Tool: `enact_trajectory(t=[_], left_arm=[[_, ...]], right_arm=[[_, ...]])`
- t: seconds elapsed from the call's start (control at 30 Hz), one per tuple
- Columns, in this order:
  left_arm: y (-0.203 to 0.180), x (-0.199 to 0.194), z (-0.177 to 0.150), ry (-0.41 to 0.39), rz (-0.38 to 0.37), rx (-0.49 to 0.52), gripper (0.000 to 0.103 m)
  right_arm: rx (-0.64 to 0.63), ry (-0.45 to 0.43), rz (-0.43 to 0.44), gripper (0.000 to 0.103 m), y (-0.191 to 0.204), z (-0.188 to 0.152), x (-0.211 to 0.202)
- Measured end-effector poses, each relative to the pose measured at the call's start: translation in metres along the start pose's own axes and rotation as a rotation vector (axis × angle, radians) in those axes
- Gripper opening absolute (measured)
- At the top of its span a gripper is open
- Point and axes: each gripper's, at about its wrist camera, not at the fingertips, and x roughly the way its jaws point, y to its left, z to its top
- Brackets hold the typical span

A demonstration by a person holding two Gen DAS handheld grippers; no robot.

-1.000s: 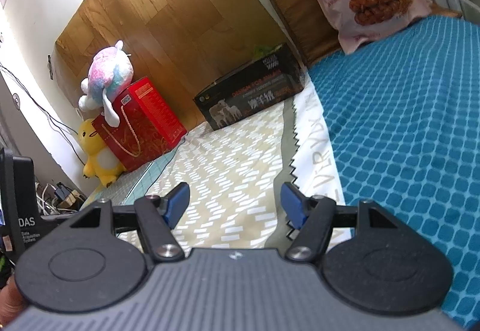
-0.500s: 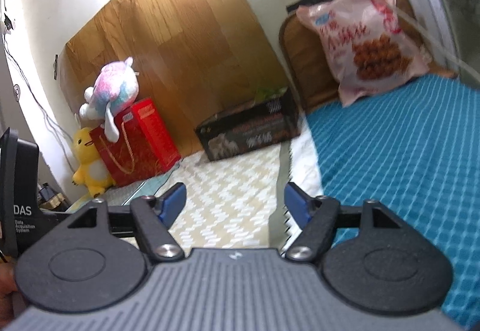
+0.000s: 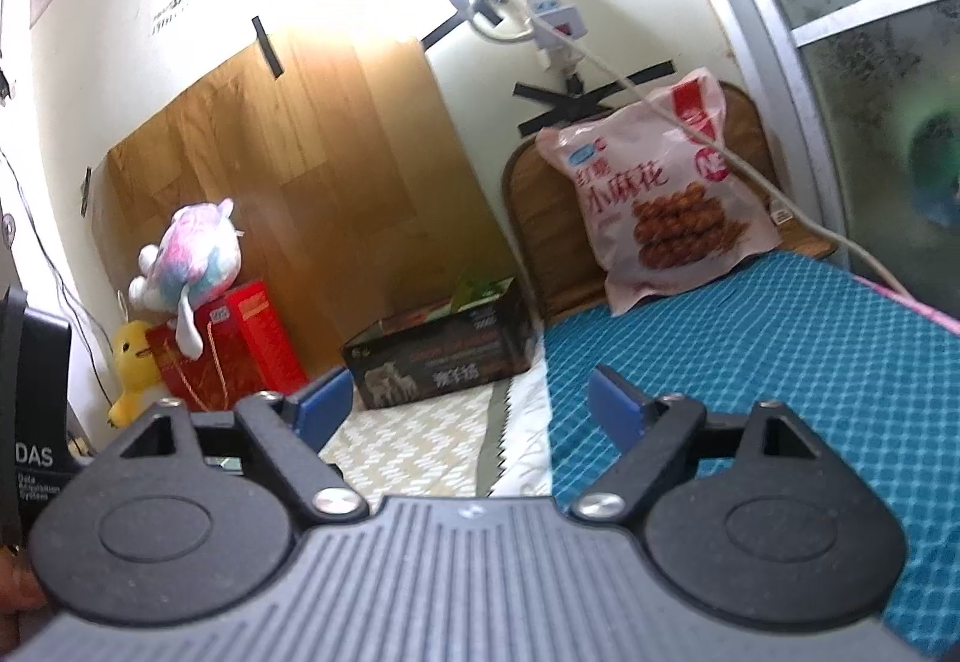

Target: Organize snacks

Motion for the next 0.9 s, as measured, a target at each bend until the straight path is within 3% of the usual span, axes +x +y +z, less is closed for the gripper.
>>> enact_trajectory(t=[0.27,0.47,0.67,0.9], left_arm=[[-0.024,-0.015,0.014,-0.030,-0.087,0.037,0.103],[-0.036,-0.024,0.031,-0.058,-0.126,0.049,0.103],[-0.038,-0.032,0.041,-0.121,-0.070,0.060,0.103],[-0.021,-0.041,0.063,-0.128,0.041,0.081,0.103]], right_arm=[[-0.058,0.053,0.060,0.094,-0.009,0.036,-0.009],[-0.061,0.159,0.088,0.095,-0.019,0.068,-0.008],[-0.101,0.262,0.110,0.095,-0.008,0.091,0.002],[-0.129,0.413,0.166,0.095,0.022,0.115,0.028]])
